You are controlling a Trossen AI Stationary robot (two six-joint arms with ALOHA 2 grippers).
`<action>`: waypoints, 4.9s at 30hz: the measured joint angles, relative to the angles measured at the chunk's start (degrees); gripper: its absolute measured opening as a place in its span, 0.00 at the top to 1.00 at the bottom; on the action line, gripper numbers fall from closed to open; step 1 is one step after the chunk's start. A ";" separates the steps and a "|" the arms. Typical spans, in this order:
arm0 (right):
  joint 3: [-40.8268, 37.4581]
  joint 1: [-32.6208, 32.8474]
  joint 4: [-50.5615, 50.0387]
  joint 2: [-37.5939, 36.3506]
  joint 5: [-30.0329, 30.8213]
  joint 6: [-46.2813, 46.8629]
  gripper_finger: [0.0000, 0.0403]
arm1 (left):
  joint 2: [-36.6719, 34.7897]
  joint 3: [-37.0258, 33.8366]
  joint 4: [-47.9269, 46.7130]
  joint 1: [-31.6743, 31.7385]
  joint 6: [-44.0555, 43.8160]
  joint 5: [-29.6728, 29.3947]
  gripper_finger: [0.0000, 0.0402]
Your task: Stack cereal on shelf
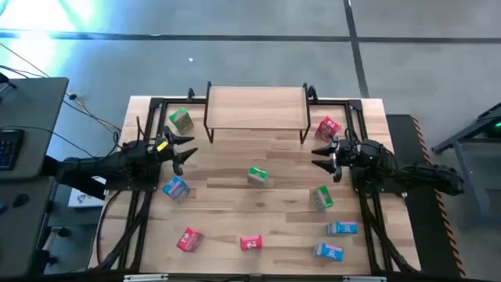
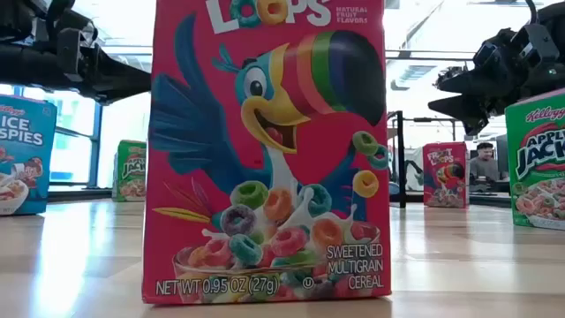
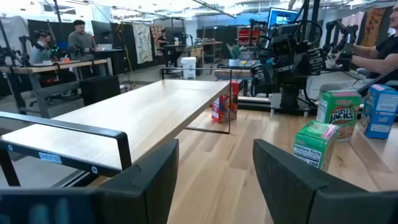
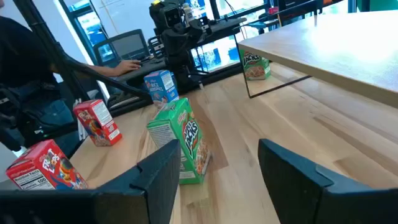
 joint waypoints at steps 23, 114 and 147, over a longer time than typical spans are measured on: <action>0.00 0.00 0.00 0.00 -0.01 0.00 0.48 | 0.00 0.00 0.00 0.00 0.00 -0.02 0.51; 0.00 -0.02 0.01 -0.02 0.00 0.00 0.48 | 0.00 0.00 -0.01 0.01 0.00 -0.01 0.51; 26.18 0.00 -18.28 8.61 -0.12 -7.40 0.48 | 0.01 0.00 -0.01 0.01 0.00 -0.01 0.51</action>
